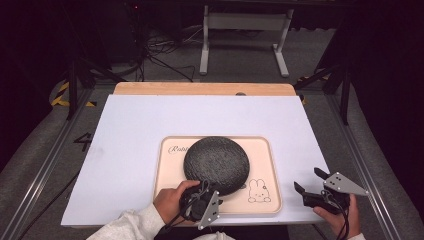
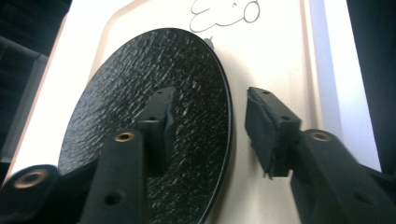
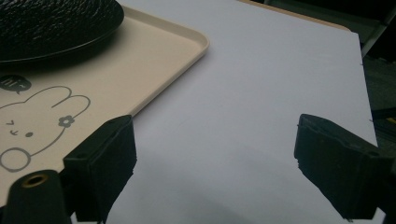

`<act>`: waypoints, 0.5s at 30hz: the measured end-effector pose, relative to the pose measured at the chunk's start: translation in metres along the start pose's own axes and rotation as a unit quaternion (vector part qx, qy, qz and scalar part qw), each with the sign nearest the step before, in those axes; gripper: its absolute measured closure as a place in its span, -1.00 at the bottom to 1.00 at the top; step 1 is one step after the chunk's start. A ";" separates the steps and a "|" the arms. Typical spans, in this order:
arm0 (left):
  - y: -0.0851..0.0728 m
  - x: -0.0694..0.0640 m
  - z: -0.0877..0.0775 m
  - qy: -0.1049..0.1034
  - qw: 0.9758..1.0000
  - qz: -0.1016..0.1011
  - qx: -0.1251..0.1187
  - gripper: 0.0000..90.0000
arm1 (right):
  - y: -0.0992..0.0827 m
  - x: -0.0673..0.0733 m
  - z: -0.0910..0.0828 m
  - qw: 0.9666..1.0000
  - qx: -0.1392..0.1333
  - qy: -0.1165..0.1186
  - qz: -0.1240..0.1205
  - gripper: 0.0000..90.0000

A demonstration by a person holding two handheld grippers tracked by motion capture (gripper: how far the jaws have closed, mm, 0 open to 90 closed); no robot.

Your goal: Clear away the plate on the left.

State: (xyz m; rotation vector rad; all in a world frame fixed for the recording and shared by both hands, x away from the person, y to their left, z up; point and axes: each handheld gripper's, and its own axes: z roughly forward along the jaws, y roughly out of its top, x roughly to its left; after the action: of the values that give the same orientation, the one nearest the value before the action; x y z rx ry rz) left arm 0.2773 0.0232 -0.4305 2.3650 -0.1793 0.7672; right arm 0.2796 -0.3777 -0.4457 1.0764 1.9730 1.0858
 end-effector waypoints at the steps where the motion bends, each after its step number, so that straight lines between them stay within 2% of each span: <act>1: 0.000 0.001 0.000 0.002 1.000 -0.002 -0.001 0.11 | 0.000 0.000 0.000 1.000 0.001 0.000 0.001 -0.70; 6: -0.001 0.006 -0.002 0.022 1.000 -0.019 -0.003 -0.08 | 0.000 0.000 0.001 1.000 0.001 0.003 0.001 -0.70; 7: -0.002 0.006 -0.003 0.027 0.999 -0.021 0.002 -0.22 | -0.001 0.000 0.001 1.000 0.001 0.003 0.002 -0.70; 9: -0.003 0.008 -0.003 0.039 0.999 -0.029 -0.001 -0.34 | 0.000 0.000 0.000 1.000 0.001 0.002 0.001 -0.70; 10: -0.003 0.008 -0.003 0.039 0.999 -0.029 -0.001 -0.41 | 0.000 0.000 0.000 1.000 0.001 0.002 0.001 -0.70; 12: -0.005 0.012 -0.003 0.030 0.998 -0.045 -0.018 -0.55 | -0.001 0.000 0.000 1.000 0.000 0.005 0.004 -0.70; 13: -0.005 0.012 -0.003 0.030 0.998 -0.045 -0.018 -0.64 | -0.001 0.000 0.000 1.000 0.000 0.005 0.004 -0.70; 15: -0.006 0.014 -0.005 0.029 0.998 -0.050 -0.023 -0.67 | -0.001 -0.001 0.001 1.000 0.000 0.006 0.008 -0.70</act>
State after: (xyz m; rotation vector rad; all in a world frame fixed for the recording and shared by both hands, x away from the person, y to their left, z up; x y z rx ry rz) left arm 0.2883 0.0318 -0.4228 2.2868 -0.0524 0.7752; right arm 0.2803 -0.3785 -0.4466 1.0889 1.9773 1.1027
